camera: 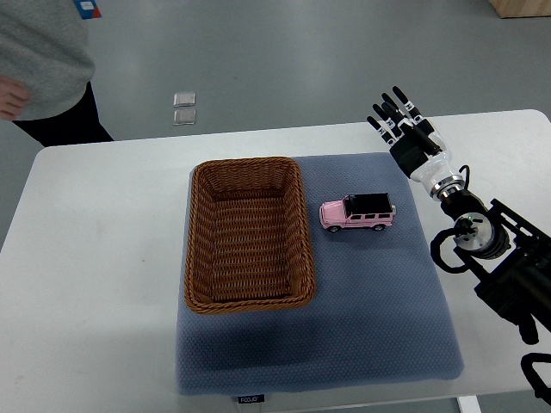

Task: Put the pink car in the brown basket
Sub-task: 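Reach the right hand down over the pink toy car, then close the right hand fingers around the pink car and lift it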

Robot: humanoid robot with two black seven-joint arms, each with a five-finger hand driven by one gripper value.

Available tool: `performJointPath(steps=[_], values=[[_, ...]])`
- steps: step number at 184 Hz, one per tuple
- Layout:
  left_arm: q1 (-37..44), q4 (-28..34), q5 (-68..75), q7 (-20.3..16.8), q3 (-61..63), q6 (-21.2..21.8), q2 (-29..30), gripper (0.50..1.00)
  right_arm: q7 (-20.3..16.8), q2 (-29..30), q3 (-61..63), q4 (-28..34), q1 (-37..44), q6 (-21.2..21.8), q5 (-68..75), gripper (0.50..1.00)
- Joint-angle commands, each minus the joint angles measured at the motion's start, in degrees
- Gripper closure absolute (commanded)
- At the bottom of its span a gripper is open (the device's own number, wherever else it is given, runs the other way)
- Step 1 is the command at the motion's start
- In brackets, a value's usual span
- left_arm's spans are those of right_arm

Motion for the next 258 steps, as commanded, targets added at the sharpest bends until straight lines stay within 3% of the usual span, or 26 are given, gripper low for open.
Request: performJointPath(steps=[1, 56, 87, 104, 121, 145, 176, 258], values=[[0.0, -0.1, 0.0, 0.0, 0.0, 0.0, 0.0, 0.5, 0.0, 0.0, -0.1, 0.0, 0.0, 0.0, 0.0, 0.589], [-0.3, 0.0, 0.0, -0.1, 0.0, 0.0, 0.0, 0.5, -0.2, -0.8, -1.7, 0.3, 0.7, 1.1, -2.1, 0.589], [-0.3, 0.0, 0.0, -0.1, -0.1, 0.0, 0.0, 0.5, -0.5, -7.8, -10.8, 1.7, 7.2, 2.2, -22.7, 0.589], [-0.3, 0.0, 0.0, -0.1, -0.1, 0.0, 0.0, 0.5, -0.8, -13.8, -19.0, 5.6, 12.0, 2.5, -41.1, 0.589], [-0.3, 0.0, 0.0, -0.1, -0.1, 0.0, 0.0, 0.5, -0.9, -20.7, -27.4, 13.5, 15.6, 2.5, -57.3, 0.589], [-0.3, 0.0, 0.0, -0.1, -0.1, 0.0, 0.0, 0.5, -1.1, -25.7, -36.2, 20.8, 19.7, 2.5, -62.4, 0.589], [-0.3, -0.1, 0.1, 0.0, 0.0, 0.0, 0.0, 0.5, -1.1, -26.0, -38.1, 21.4, 19.5, 1.1, -63.4, 0.591], [-0.3, -0.1, 0.1, -0.1, 0.0, 0.0, 0.0, 0.5, -2.5, -22.3, -44.9, 18.5, 17.7, -11.2, -65.6, 0.599]])
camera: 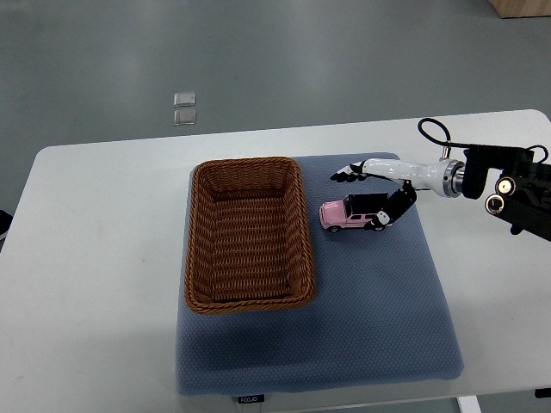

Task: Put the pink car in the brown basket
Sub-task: 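Close the right hand fingers around the pink car and lift it, then carry the held car over the brown wicker basket and lower it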

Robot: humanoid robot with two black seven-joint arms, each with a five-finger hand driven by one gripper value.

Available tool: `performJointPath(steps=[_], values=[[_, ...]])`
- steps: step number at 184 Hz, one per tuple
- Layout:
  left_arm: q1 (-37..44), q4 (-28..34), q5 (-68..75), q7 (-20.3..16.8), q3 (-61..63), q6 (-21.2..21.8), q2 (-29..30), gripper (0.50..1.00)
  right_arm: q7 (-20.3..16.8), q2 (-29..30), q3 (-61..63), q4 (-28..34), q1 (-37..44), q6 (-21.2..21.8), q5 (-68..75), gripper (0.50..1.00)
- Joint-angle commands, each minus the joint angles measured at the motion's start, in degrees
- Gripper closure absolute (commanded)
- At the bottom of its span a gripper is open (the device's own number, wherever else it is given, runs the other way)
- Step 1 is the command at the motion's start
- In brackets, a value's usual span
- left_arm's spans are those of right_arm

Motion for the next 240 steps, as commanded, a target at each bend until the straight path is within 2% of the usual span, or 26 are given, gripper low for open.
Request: performJointPath(steps=[1, 22, 52, 63, 74, 84, 107, 129, 154, 192, 222, 240], values=[[0.0, -0.1, 0.0, 0.0, 0.1, 0.0, 0.0, 0.5, -0.7, 1.0, -1.1, -0.8, -0.5, -2.4, -0.4, 0.599], [0.0, -0.1, 0.0, 0.0, 0.1, 0.0, 0.0, 0.5, -1.8, 2.4, -1.5, -2.3, -1.5, -4.3, -1.0, 0.611], [0.0, -0.1, 0.0, 0.1, 0.1, 0.0, 0.0, 0.5, -1.8, 2.8, -1.9, -3.0, -2.0, -5.0, -1.6, 0.685], [0.0, -0.1, 0.0, 0.0, 0.1, 0.0, 0.0, 0.5, -1.8, 2.8, -1.9, -3.3, -2.0, -5.3, -1.6, 0.746], [0.0, -0.1, 0.0, 0.0, 0.1, 0.0, 0.0, 0.5, -1.8, 2.8, -1.9, -3.4, -2.0, -5.4, -1.6, 0.85], [0.0, -0.1, 0.0, 0.0, 0.1, 0.0, 0.0, 0.5, -1.8, 2.8, -2.0, -3.5, -2.0, -5.4, -1.6, 0.914], [0.0, 0.0, 0.0, 0.0, 0.0, 0.0, 0.0, 0.5, -1.4, 2.9, -3.1, -3.5, -2.0, -5.5, -1.6, 1.0], [0.0, 0.0, 0.0, 0.0, 0.0, 0.0, 0.0, 0.5, -1.1, 2.6, -3.0, -3.4, -1.7, -5.5, -1.5, 1.0], [0.0, 0.0, 0.0, 0.0, 0.0, 0.0, 0.0, 0.5, -1.0, -1.8, -1.4, -1.3, 2.2, -4.0, -0.2, 1.0], [0.0, 0.0, 0.0, 0.1, 0.0, 0.0, 0.0, 0.5, -1.1, -8.5, 1.3, 4.8, 9.1, 2.3, 5.6, 1.0], [0.0, 0.0, 0.0, 0.1, 0.0, 0.0, 0.0, 0.5, -1.6, -7.6, 1.2, 5.7, 12.9, 4.1, 7.3, 1.0], [0.0, 0.0, 0.0, 0.1, 0.0, 0.0, 0.0, 0.5, -1.9, -4.3, 0.6, 4.9, 14.0, 4.1, 7.0, 1.0]])
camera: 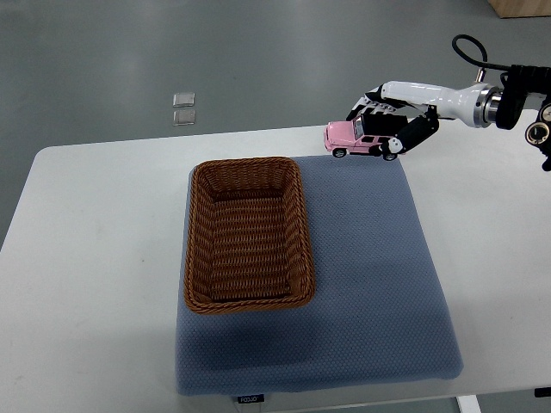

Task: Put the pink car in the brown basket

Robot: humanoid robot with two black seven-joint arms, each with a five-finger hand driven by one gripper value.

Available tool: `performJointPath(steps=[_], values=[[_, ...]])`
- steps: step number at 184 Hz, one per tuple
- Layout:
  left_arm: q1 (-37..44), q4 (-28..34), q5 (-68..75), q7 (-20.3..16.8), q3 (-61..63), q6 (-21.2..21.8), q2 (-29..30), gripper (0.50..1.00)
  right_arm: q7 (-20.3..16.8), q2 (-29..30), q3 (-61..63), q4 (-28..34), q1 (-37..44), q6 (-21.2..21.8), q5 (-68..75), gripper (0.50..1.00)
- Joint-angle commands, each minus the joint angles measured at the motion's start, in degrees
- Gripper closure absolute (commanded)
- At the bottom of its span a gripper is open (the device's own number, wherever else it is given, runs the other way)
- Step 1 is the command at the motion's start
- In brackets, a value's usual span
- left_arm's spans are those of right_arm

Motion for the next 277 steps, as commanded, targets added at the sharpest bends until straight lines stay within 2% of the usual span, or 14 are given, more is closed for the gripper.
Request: performJointPath(steps=[1, 28, 51, 78, 143, 159, 175, 182, 184, 190, 200, 206, 250, 277], values=[[0.0, 0.0, 0.0, 0.0, 0.0, 0.0, 0.0, 0.5, -0.3, 3.1, -0.6, -0.6, 1.4, 0.2, -0.2, 1.0], [0.0, 0.0, 0.0, 0.0, 0.0, 0.0, 0.0, 0.5, -0.3, 11.3, -2.7, -2.9, 2.9, -0.2, 0.1, 1.0], [0.0, 0.0, 0.0, 0.0, 0.0, 0.0, 0.0, 0.5, -0.2, 20.8, -5.5, -7.9, 2.8, -1.0, 0.0, 1.0], [0.0, 0.0, 0.0, 0.0, 0.0, 0.0, 0.0, 0.5, -0.1, 27.6, -6.0, -12.4, 2.2, -2.3, -0.1, 1.0], [0.0, 0.1, 0.0, 0.0, 0.1, 0.0, 0.0, 0.5, 0.5, 33.5, -8.7, -18.1, -0.2, -5.1, -0.8, 0.991], [0.0, 0.0, 0.0, 0.0, 0.0, 0.0, 0.0, 0.5, 0.6, 33.9, -9.3, -19.0, -1.4, -6.3, -0.9, 0.951], [0.0, 0.1, 0.0, 0.0, 0.0, 0.0, 0.0, 0.5, 1.2, 33.9, -10.3, -19.2, -2.0, -6.8, -0.9, 0.881], [0.0, 0.1, 0.0, 0.0, 0.0, 0.0, 0.0, 0.5, 1.4, 33.9, -10.5, -19.2, -2.2, -6.9, -0.9, 0.814], [0.0, 0.1, 0.0, 0.0, 0.0, 0.0, 0.0, 0.5, 1.4, 33.9, -10.5, -19.2, -2.2, -6.9, -0.9, 0.814], [0.0, 0.1, 0.0, 0.0, 0.0, 0.0, 0.0, 0.5, 1.5, 33.9, -10.6, -19.2, -2.3, -6.9, -0.9, 0.732], [0.0, 0.1, 0.0, 0.0, 0.0, 0.0, 0.0, 0.5, 1.5, 33.9, -10.6, -19.2, -2.5, -6.8, -0.9, 0.64], [0.0, 0.1, 0.0, 0.0, 0.1, 0.0, 0.0, 0.5, 1.5, 33.9, -10.5, -19.2, -2.5, -6.8, -0.9, 0.605], [0.0, 0.1, 0.0, 0.0, 0.1, 0.0, 0.0, 0.5, 1.5, 32.3, -7.5, -19.2, -2.3, -7.0, 0.3, 0.593], [0.0, 0.0, 0.0, 0.0, 0.1, 0.0, 0.0, 0.5, 1.5, 29.7, 9.1, -19.2, -5.3, -6.3, 3.1, 0.593]])
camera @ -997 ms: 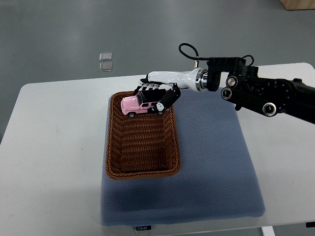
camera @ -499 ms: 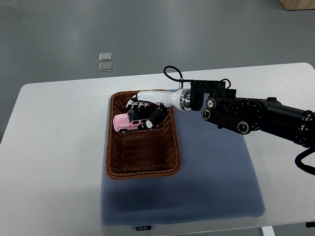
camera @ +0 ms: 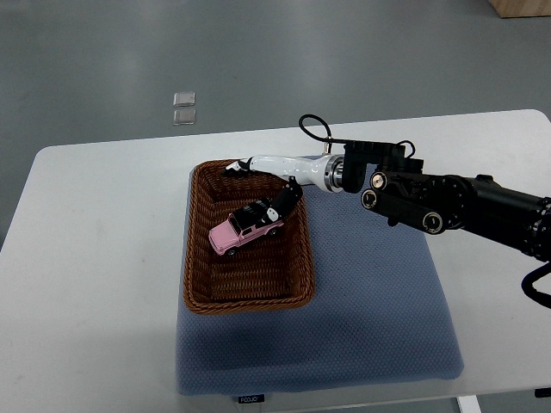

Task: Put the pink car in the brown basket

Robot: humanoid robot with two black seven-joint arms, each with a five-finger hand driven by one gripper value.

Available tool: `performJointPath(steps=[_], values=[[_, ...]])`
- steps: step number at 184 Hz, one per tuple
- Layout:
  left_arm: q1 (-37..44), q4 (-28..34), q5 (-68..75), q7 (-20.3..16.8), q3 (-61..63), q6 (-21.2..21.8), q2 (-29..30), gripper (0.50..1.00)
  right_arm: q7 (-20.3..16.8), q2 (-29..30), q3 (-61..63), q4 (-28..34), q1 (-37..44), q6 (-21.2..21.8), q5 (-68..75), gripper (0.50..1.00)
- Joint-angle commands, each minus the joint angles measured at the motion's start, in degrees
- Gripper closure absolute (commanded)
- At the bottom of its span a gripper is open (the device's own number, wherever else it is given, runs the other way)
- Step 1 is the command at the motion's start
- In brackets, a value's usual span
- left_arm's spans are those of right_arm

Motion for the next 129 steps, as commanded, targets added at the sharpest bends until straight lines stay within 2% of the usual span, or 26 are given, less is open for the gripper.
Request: performJointPath(steps=[1, 33, 43, 44, 62, 91, 129], values=[[0.0, -0.1, 0.0, 0.0, 0.0, 0.0, 0.0, 0.5, -0.1, -1.6, 11.3, 0.0, -2.7, 0.6, 2.5, 0.593], [0.0, -0.1, 0.0, 0.0, 0.0, 0.0, 0.0, 0.5, 0.0, -2.1, 30.7, 0.0, -11.3, 0.5, 15.2, 0.593], [0.0, -0.1, 0.0, 0.0, 0.0, 0.0, 0.0, 0.5, 0.0, -2.1, 30.8, 0.0, -11.3, 0.5, 15.2, 0.593], [0.0, -0.1, 0.0, 0.0, 0.0, 0.0, 0.0, 0.5, 0.1, -1.7, 36.8, 0.0, -14.6, 0.2, 22.4, 0.593], [0.0, -0.2, 0.0, 0.0, 0.2, 0.0, 0.0, 0.5, 0.1, -1.5, 45.4, -0.1, -20.2, 0.4, 36.5, 0.593], [0.0, -0.3, 0.0, 0.0, 0.3, 0.0, 0.0, 0.5, 0.1, -0.6, 47.2, -1.6, -24.3, 0.9, 54.4, 0.591], [0.0, -0.2, 0.0, 0.0, 0.3, 0.0, 0.0, 0.5, 1.8, 1.4, 47.5, -3.4, -26.1, 2.3, 57.3, 0.591]])
